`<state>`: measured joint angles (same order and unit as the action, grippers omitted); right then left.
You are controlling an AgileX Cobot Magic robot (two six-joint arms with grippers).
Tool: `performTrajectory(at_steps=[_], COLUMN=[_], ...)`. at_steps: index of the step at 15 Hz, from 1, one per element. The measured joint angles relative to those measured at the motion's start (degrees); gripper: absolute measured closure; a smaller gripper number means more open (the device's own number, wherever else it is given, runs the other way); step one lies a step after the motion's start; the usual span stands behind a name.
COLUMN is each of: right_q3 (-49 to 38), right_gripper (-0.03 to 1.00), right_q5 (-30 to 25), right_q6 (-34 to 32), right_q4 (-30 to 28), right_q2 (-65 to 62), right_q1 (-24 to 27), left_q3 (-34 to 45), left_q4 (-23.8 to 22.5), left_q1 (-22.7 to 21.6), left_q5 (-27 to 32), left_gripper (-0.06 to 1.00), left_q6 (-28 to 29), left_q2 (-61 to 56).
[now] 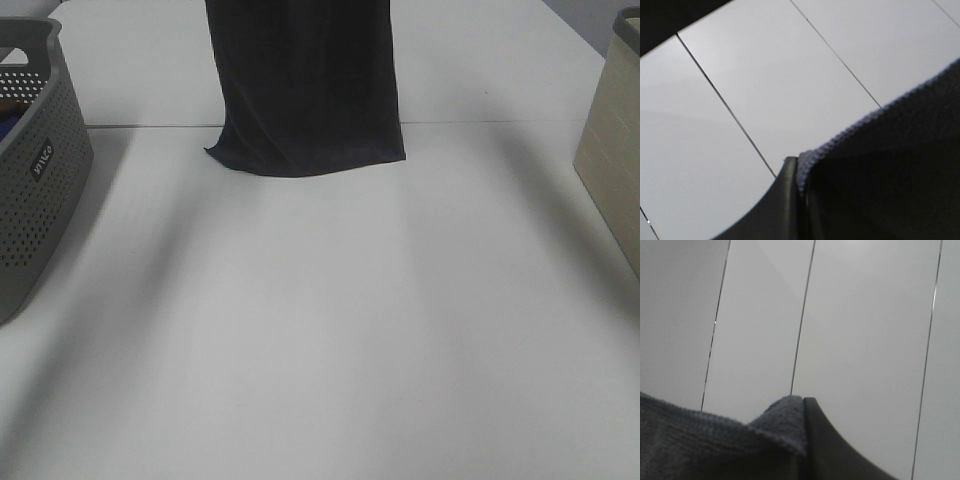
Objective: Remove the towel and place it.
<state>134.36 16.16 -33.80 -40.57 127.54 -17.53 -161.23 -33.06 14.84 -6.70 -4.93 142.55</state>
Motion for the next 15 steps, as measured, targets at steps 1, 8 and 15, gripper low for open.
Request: performTrajectory(at_steps=[1, 8, 15], right_q3=[0.0, -14.0, -19.7], right_gripper=[0.96, 0.96, 0.96], right_q5=[-4.2, -4.4, 5.7], right_q6=[-8.0, -47.8, -58.3], right_q4=[-5.4, -40.3, -58.6], right_q2=[-0.6, -11.3, -13.4], right_q1=[0.0, 0.0, 0.0], left_q3=[0.0, 0.0, 0.0], left_q4=[0.1, 17.3, 19.5], left_q1=[1.1, 6.8, 6.8], left_q5=[5.6, 51.7, 61.1], left_gripper=[0.94, 0.94, 0.94], left_q6=[1.7, -3.7, -5.6], left_q2=[-0.7, -10.7, -11.5])
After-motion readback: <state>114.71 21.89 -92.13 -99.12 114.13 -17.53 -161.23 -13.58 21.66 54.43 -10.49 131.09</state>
